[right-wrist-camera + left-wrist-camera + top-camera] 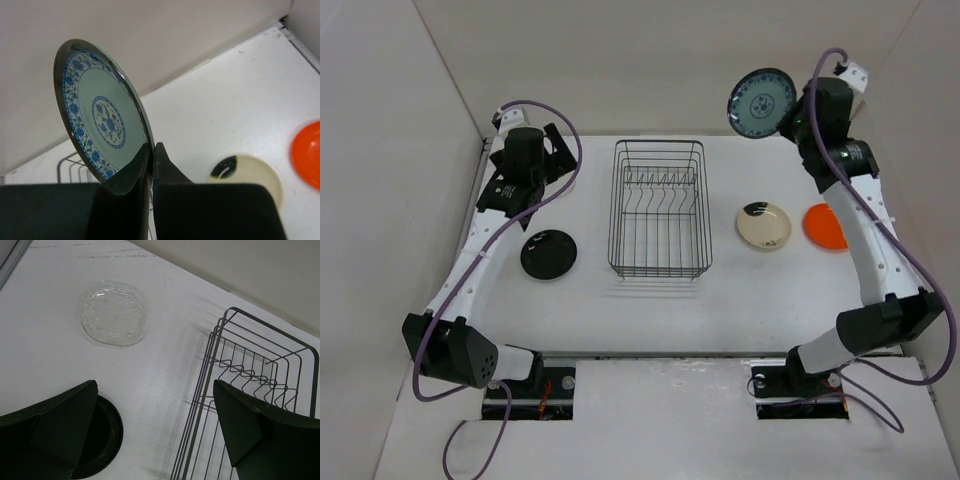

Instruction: Load the plates into the dish rack

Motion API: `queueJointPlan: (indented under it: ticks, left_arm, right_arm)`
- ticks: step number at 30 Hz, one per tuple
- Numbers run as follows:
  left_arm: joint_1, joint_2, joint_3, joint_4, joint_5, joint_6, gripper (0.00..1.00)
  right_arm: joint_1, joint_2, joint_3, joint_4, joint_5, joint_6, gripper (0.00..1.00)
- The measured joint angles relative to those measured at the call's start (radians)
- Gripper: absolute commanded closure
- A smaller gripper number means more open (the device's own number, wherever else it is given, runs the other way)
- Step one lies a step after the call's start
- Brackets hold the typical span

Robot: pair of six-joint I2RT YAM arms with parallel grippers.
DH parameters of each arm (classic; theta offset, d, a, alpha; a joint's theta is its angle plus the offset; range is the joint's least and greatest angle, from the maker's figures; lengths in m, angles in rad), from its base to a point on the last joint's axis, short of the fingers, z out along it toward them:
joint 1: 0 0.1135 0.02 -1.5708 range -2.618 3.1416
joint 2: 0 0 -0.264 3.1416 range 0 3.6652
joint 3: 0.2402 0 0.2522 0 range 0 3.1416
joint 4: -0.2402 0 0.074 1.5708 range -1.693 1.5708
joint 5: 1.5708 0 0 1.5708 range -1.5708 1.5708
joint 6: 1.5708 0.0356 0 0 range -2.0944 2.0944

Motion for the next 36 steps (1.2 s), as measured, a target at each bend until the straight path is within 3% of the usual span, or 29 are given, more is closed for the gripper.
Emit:
queueJointPlan:
  ticks: [7, 12, 22, 36]
  left_arm:
    - [0.005, 0.042, 0.077, -0.063, -0.037, -0.033, 0.00]
    - [0.071, 0.108, 0.113, -0.117, -0.053, -0.078, 0.00]
    - [0.126, 0.126, 0.113, -0.161, -0.048, -0.105, 0.00]
    - [0.124, 0.125, 0.113, -0.160, -0.034, -0.104, 0.00]
  right_arm:
    - [0.318, 0.069, 0.024, -0.223, 0.367, -0.019, 1.00]
    - [0.444, 0.186, 0.083, -0.330, 0.489, -0.016, 1.00]
    - [0.460, 0.403, 0.303, -0.439, 0.602, -0.013, 1.00]
    - [0.471, 0.527, 0.381, -0.494, 0.623, -0.013, 1.00]
